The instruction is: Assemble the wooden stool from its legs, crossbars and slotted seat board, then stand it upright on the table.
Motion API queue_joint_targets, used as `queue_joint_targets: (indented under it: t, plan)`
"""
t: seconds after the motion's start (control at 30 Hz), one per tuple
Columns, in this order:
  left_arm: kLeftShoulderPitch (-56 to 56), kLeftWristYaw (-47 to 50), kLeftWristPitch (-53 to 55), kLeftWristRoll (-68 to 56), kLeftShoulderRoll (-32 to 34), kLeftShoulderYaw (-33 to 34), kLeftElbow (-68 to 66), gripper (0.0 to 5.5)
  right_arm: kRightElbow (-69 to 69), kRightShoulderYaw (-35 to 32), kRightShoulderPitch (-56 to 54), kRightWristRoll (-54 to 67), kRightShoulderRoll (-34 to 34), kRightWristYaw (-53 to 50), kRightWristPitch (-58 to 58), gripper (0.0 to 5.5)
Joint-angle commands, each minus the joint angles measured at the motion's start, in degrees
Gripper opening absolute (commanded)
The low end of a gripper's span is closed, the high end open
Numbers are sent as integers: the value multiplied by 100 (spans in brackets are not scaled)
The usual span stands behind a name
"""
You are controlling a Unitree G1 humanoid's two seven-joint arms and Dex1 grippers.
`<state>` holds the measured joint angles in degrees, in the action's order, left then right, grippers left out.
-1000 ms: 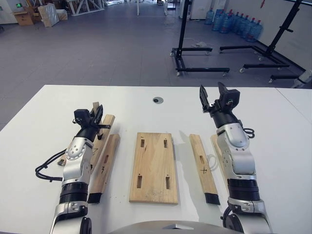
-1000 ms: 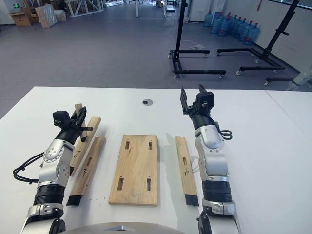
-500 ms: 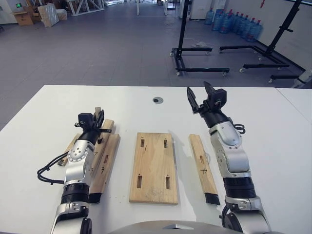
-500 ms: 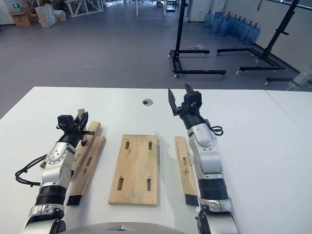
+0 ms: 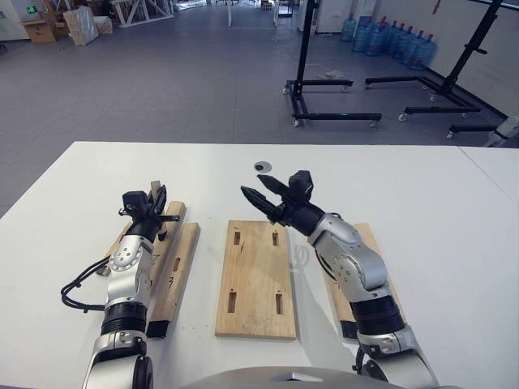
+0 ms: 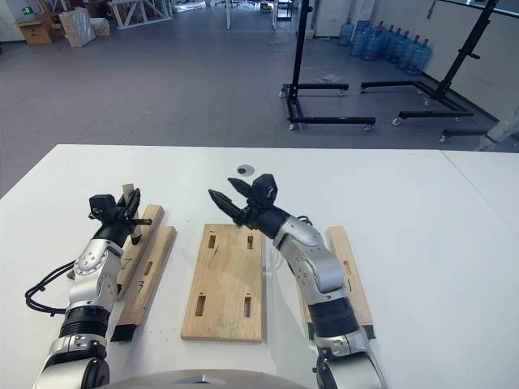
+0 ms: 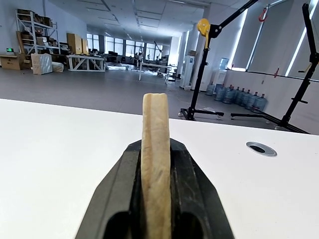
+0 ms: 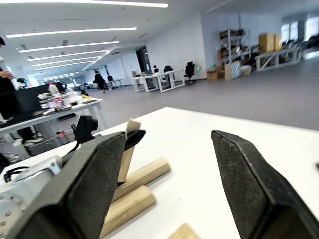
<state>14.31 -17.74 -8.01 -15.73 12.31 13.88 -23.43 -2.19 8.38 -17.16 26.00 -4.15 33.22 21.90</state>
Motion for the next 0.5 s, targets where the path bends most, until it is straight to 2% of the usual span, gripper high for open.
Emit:
queue_joint_targets:
  t: [0.03, 0.07, 0.17, 0.37, 0.5]
  plan:
    - [81, -85, 233, -20, -14, -62, -178, 39, 505, 188, -253, -86, 167, 159, 35, 314]
    - [108, -95, 244, -14, -14, -69, -197, 39, 653, 272, -282, -133, 213, 229, 12, 314]
    - [145, -118, 256, 11, -32, -100, -236, 39, 1144, 474, -408, -184, 432, 483, -35, 362]
    - [291, -227, 311, 51, -22, -201, -354, 39, 2474, 669, -962, -609, 984, 602, -607, 484]
    - [353, -300, 399, 54, -18, -268, -356, 39, 3513, 770, -1382, -1095, 1332, 443, -1199, 487]
